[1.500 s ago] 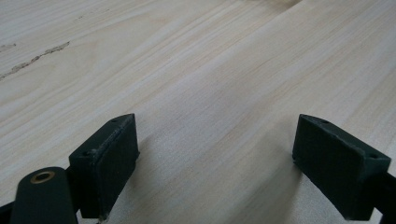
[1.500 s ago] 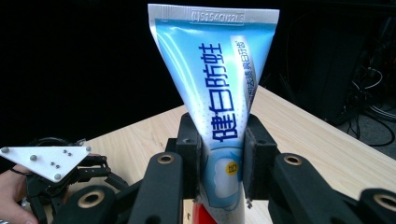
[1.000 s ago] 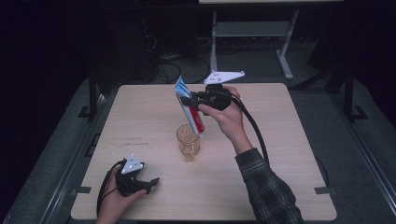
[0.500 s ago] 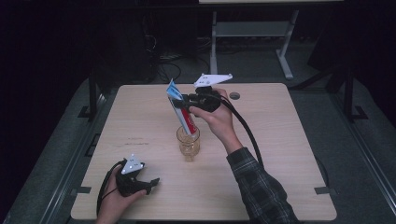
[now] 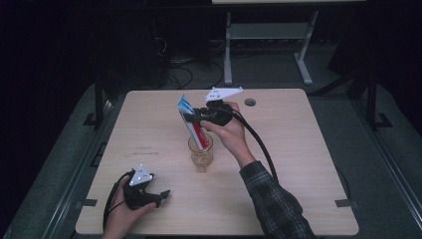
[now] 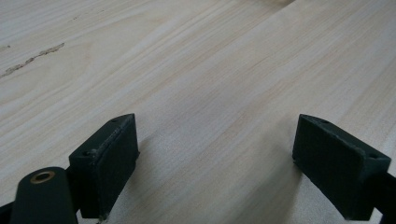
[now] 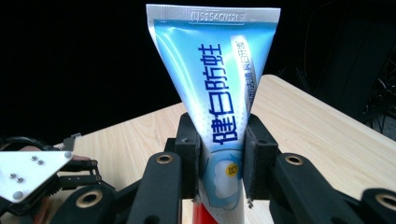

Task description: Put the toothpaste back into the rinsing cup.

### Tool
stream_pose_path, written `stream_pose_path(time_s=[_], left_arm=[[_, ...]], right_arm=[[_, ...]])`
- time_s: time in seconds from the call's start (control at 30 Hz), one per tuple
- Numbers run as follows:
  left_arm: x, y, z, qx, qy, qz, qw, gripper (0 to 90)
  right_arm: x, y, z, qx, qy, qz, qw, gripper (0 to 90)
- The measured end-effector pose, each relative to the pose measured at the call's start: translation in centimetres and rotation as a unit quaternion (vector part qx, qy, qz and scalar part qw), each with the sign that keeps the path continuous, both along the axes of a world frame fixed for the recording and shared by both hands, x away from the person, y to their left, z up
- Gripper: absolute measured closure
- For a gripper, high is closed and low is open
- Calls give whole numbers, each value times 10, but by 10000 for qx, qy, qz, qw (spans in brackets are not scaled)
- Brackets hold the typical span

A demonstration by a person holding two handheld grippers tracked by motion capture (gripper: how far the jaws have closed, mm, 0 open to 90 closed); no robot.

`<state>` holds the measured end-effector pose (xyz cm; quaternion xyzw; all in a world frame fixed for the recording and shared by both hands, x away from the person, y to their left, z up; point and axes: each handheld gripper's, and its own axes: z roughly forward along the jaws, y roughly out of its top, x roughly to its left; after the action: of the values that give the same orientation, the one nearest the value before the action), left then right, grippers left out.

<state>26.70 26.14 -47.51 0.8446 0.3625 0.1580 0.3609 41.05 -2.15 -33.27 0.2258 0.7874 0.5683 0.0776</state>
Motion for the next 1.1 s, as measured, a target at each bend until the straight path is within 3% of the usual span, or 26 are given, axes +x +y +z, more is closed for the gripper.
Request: stream_pose_path(time_s=[0.5, 1.1], left_arm=[[0, 0, 0, 13, -3, -9, 10000, 134], [0, 0, 0, 12, -3, -7, 10000, 134]], right_arm=[[-2, -1, -22, -137, 162, -27, 9998, 710], [-6, -1, -43, -492, 311, 34, 9983, 705]])
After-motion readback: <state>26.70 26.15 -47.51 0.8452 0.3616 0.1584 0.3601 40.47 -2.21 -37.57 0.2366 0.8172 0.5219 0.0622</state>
